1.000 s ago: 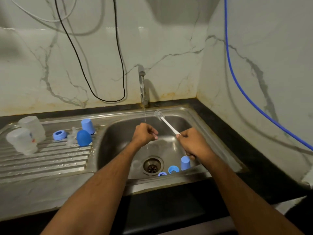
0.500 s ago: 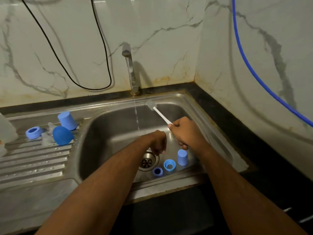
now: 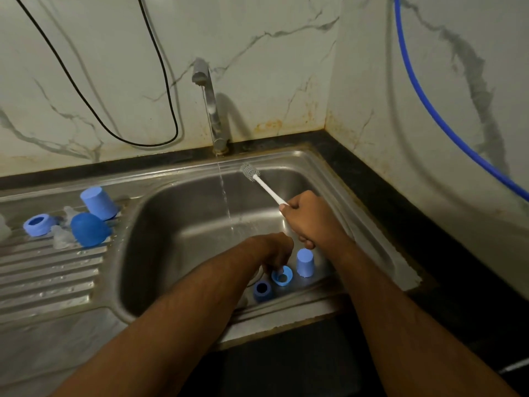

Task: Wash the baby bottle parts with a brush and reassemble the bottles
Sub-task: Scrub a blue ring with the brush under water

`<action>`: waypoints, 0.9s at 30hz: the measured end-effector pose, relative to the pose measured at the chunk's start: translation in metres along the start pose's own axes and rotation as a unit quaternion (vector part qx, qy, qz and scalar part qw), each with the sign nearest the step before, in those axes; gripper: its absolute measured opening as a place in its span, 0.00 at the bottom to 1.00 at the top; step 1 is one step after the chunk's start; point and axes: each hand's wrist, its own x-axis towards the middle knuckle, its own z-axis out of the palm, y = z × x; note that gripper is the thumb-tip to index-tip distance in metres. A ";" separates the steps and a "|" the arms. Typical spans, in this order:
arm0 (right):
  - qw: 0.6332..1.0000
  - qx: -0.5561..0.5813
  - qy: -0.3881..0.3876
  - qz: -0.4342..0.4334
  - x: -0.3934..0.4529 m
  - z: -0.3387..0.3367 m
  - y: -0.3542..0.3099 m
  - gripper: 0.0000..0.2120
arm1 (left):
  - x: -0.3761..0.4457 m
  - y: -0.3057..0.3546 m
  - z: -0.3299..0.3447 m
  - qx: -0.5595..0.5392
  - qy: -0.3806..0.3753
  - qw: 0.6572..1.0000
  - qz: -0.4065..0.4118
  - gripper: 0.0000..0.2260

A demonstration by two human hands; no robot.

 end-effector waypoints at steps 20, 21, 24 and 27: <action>0.999 0.037 0.002 -0.001 -0.014 -0.008 -0.009 0.20 | -0.061 -0.052 -0.032 -0.289 0.268 0.917 -0.054 0.11; 0.999 0.034 0.002 -0.005 -0.016 -0.008 -0.010 0.21 | -0.066 -0.058 -0.031 -0.322 0.291 0.898 -0.068 0.11; 0.999 0.044 -0.020 -0.006 -0.024 -0.009 -0.013 0.19 | -0.083 -0.074 -0.028 -0.450 0.350 0.815 -0.104 0.13; 0.995 0.079 -0.056 -0.003 -0.033 -0.008 -0.016 0.16 | -0.099 -0.088 -0.027 -0.542 0.382 0.737 -0.128 0.09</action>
